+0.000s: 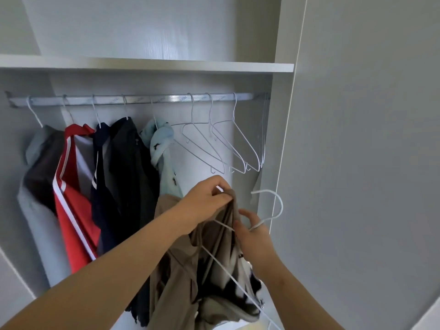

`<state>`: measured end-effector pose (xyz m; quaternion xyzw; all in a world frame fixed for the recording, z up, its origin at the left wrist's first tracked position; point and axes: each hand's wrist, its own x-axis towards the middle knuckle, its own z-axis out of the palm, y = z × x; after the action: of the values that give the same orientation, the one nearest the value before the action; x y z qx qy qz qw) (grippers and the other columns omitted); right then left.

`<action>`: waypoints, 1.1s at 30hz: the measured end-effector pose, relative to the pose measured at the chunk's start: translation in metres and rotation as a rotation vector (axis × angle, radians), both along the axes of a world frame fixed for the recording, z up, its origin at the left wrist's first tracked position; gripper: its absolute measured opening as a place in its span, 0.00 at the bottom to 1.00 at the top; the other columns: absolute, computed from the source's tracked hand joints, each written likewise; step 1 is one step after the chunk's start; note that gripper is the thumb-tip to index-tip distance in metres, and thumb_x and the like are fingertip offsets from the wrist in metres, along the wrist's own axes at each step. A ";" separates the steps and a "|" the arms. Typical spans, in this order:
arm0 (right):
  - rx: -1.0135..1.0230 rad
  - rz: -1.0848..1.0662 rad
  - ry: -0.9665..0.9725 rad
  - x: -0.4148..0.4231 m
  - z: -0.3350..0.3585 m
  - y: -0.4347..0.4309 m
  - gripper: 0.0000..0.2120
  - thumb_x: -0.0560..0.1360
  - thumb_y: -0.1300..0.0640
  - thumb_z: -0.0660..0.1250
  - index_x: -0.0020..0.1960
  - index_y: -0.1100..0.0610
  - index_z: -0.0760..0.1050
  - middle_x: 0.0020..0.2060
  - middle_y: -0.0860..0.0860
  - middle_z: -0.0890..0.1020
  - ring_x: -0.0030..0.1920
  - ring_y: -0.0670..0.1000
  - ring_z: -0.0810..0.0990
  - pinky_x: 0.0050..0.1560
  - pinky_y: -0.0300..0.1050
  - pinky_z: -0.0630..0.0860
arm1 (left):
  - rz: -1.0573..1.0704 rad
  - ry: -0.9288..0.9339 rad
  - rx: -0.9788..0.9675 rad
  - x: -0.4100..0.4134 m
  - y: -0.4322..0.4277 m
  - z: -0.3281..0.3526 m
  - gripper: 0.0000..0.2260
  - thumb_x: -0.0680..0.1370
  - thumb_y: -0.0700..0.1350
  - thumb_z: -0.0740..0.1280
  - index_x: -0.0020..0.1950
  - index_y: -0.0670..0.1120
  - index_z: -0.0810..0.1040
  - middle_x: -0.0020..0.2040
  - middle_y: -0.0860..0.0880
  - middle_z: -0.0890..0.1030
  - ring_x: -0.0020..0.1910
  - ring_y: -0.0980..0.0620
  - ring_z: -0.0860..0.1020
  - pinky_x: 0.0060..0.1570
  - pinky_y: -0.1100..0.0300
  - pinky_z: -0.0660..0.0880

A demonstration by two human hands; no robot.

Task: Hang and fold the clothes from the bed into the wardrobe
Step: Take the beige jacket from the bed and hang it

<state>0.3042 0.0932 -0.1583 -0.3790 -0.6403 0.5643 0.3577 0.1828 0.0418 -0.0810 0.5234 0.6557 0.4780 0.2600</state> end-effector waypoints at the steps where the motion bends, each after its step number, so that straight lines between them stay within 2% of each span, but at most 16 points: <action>1: 0.002 0.015 0.038 -0.002 0.003 0.000 0.07 0.76 0.61 0.61 0.49 0.52 0.76 0.31 0.49 0.78 0.33 0.48 0.75 0.36 0.42 0.71 | -0.067 -0.007 0.023 0.002 -0.003 0.002 0.11 0.76 0.37 0.64 0.37 0.52 0.75 0.36 0.45 0.77 0.33 0.52 0.73 0.36 0.60 0.70; 3: -0.002 0.006 0.091 -0.006 0.008 0.002 0.09 0.74 0.65 0.62 0.39 0.56 0.77 0.28 0.49 0.76 0.32 0.49 0.72 0.34 0.42 0.68 | -0.154 0.087 0.080 0.000 -0.009 0.007 0.11 0.75 0.36 0.65 0.38 0.51 0.75 0.37 0.50 0.78 0.36 0.56 0.75 0.40 0.62 0.72; 6: -0.034 -0.048 0.119 -0.005 0.014 0.010 0.12 0.73 0.65 0.61 0.33 0.55 0.74 0.20 0.45 0.68 0.24 0.46 0.65 0.26 0.39 0.61 | -0.115 0.621 0.161 -0.013 -0.008 0.008 0.03 0.73 0.45 0.70 0.44 0.53 0.77 0.45 0.56 0.76 0.48 0.56 0.73 0.51 0.57 0.68; 8: -0.023 -0.035 0.157 -0.003 0.020 0.014 0.12 0.73 0.65 0.61 0.32 0.55 0.74 0.20 0.45 0.68 0.24 0.46 0.65 0.26 0.39 0.61 | -0.128 0.924 0.103 -0.021 -0.006 0.004 0.11 0.75 0.53 0.67 0.55 0.53 0.75 0.49 0.58 0.73 0.53 0.56 0.70 0.52 0.59 0.64; 9: -0.018 -0.025 0.185 -0.002 0.023 0.015 0.14 0.73 0.65 0.61 0.31 0.54 0.74 0.21 0.47 0.69 0.25 0.46 0.66 0.27 0.39 0.62 | -0.156 0.972 0.033 -0.023 -0.004 0.000 0.13 0.76 0.56 0.63 0.58 0.53 0.72 0.46 0.59 0.71 0.50 0.55 0.72 0.48 0.60 0.65; 11: 0.000 -0.032 0.200 0.001 0.029 0.015 0.15 0.73 0.66 0.61 0.30 0.53 0.74 0.22 0.48 0.70 0.26 0.48 0.66 0.28 0.40 0.63 | -0.171 0.969 -0.050 -0.022 -0.003 -0.007 0.14 0.78 0.59 0.59 0.59 0.53 0.69 0.37 0.58 0.70 0.41 0.54 0.74 0.37 0.59 0.67; 15: 0.171 -0.198 0.114 0.007 0.037 0.013 0.10 0.74 0.60 0.64 0.35 0.51 0.74 0.25 0.46 0.75 0.26 0.45 0.73 0.31 0.37 0.70 | -0.092 0.749 0.101 -0.021 0.002 -0.009 0.10 0.74 0.57 0.66 0.48 0.53 0.75 0.29 0.56 0.71 0.30 0.59 0.70 0.34 0.59 0.68; 17: 0.362 -0.235 0.082 0.011 0.039 0.009 0.07 0.74 0.58 0.66 0.45 0.46 0.73 0.35 0.44 0.79 0.35 0.38 0.76 0.39 0.28 0.70 | -0.018 0.616 0.160 -0.023 0.005 -0.004 0.06 0.71 0.56 0.70 0.42 0.57 0.76 0.26 0.56 0.72 0.27 0.59 0.68 0.32 0.60 0.67; 18: 0.461 -0.236 0.066 0.012 0.038 0.008 0.10 0.74 0.59 0.67 0.51 0.46 0.72 0.42 0.44 0.80 0.43 0.36 0.76 0.45 0.24 0.68 | 0.028 0.555 0.179 -0.025 0.005 -0.001 0.06 0.71 0.55 0.71 0.39 0.58 0.75 0.25 0.57 0.72 0.26 0.58 0.68 0.32 0.62 0.66; 20: 0.641 -0.293 0.015 0.014 0.034 0.007 0.16 0.72 0.64 0.68 0.59 0.56 0.73 0.53 0.46 0.76 0.55 0.43 0.72 0.58 0.29 0.63 | 0.114 0.454 0.213 -0.031 0.006 0.004 0.07 0.70 0.54 0.71 0.37 0.58 0.74 0.22 0.57 0.71 0.25 0.58 0.68 0.31 0.62 0.66; 21: 0.734 -0.366 -0.006 0.014 0.031 0.006 0.16 0.71 0.66 0.69 0.57 0.60 0.74 0.53 0.49 0.75 0.55 0.46 0.71 0.59 0.35 0.63 | 0.149 0.428 0.238 -0.033 0.005 0.007 0.07 0.70 0.54 0.72 0.37 0.58 0.74 0.22 0.56 0.71 0.25 0.58 0.68 0.31 0.62 0.66; 23: 0.857 -0.520 -0.024 0.012 0.022 0.004 0.10 0.67 0.69 0.70 0.48 0.63 0.77 0.46 0.54 0.77 0.49 0.48 0.71 0.53 0.41 0.65 | 0.206 0.393 0.298 -0.038 0.002 0.015 0.07 0.70 0.53 0.72 0.36 0.58 0.75 0.25 0.54 0.72 0.28 0.57 0.69 0.34 0.60 0.68; 25: 0.763 -0.490 -0.017 0.012 0.012 0.002 0.08 0.68 0.69 0.69 0.39 0.57 0.75 0.37 0.52 0.77 0.40 0.51 0.73 0.45 0.41 0.67 | 0.252 0.367 0.359 -0.043 -0.002 0.027 0.07 0.69 0.53 0.73 0.35 0.57 0.76 0.28 0.51 0.74 0.30 0.53 0.71 0.37 0.57 0.71; 27: 0.491 -0.295 -0.071 0.008 0.003 0.002 0.13 0.71 0.66 0.67 0.35 0.50 0.71 0.32 0.48 0.76 0.36 0.51 0.74 0.37 0.31 0.68 | 0.276 0.371 0.406 -0.047 -0.008 0.040 0.06 0.69 0.52 0.73 0.35 0.56 0.76 0.32 0.49 0.79 0.33 0.49 0.75 0.40 0.55 0.74; 30: 0.227 0.017 -0.225 -0.002 -0.012 0.002 0.10 0.74 0.63 0.63 0.44 0.47 0.71 0.39 0.44 0.77 0.38 0.45 0.76 0.35 0.25 0.69 | 0.256 0.377 0.442 -0.050 -0.015 0.060 0.06 0.69 0.54 0.72 0.35 0.56 0.77 0.34 0.54 0.80 0.34 0.58 0.75 0.41 0.62 0.72; 33: 0.084 0.277 -0.390 -0.018 -0.033 -0.004 0.11 0.71 0.56 0.65 0.52 0.48 0.70 0.45 0.45 0.77 0.47 0.48 0.77 0.43 0.36 0.70 | 0.247 0.380 0.450 -0.052 -0.023 0.074 0.09 0.67 0.58 0.70 0.35 0.54 0.78 0.32 0.51 0.79 0.30 0.61 0.73 0.35 0.66 0.71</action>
<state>0.2864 0.0888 -0.1913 -0.3742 -0.7660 0.4970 0.1617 0.1311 0.0192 -0.0066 0.5641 0.6289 0.5327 -0.0497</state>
